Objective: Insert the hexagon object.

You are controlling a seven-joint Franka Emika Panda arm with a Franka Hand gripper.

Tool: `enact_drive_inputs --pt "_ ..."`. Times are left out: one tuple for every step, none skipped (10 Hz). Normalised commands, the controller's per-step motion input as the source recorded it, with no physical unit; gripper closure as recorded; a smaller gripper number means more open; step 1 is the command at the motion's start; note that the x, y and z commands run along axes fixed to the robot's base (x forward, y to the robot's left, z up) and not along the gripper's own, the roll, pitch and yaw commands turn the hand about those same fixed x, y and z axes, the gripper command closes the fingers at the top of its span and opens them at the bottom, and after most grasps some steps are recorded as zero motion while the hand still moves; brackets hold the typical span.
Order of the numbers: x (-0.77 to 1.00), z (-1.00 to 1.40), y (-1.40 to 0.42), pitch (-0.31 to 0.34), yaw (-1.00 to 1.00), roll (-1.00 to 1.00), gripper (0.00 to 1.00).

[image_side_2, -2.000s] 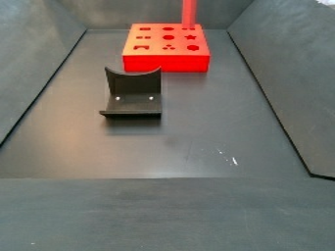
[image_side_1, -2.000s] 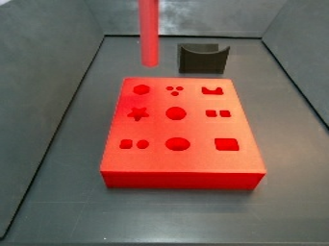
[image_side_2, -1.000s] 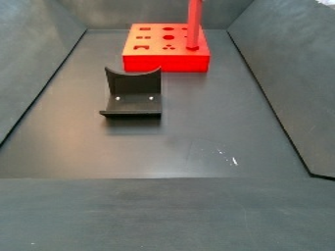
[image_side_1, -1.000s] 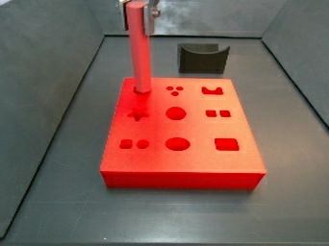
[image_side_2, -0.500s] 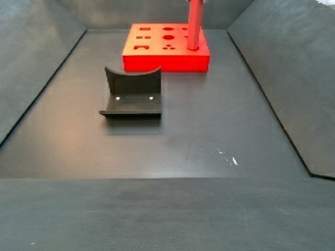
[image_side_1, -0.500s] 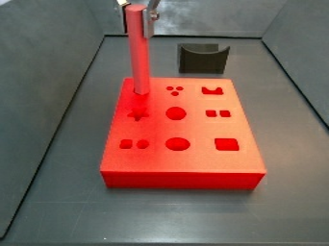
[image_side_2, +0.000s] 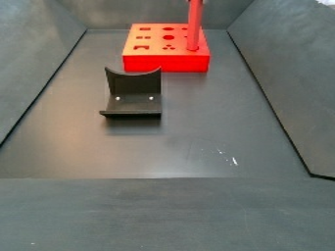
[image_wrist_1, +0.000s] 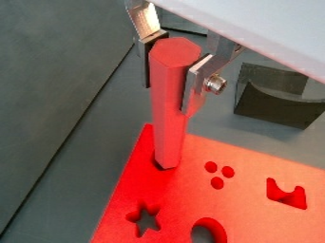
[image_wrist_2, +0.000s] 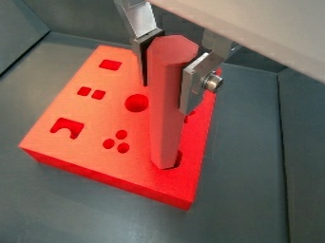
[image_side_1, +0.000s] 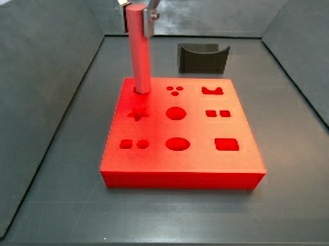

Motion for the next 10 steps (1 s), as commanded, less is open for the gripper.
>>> enact_drive_inputs --pt "-0.05 -0.13 -0.02 -0.020 0.00 0.00 1.00" --pt "-0.05 -0.12 0.00 -0.021 0.00 0.00 1.00" --pt "0.00 -0.17 0.00 -0.017 0.00 0.00 1.00" --pt "0.12 -0.26 0.00 0.000 0.00 0.01 1.00" --pt "0.30 -0.52 0.00 0.000 0.00 0.10 1.00" --pt "0.26 -0.71 0.00 0.000 0.00 0.13 1.00" --pt "0.30 -0.76 0.00 0.001 0.00 0.17 1.00" --pt "0.13 -0.70 0.00 0.086 0.00 0.23 1.00" --pt "0.00 -0.66 0.00 0.113 0.00 0.21 1.00" --pt "0.00 -0.76 0.00 0.106 0.00 0.17 1.00"
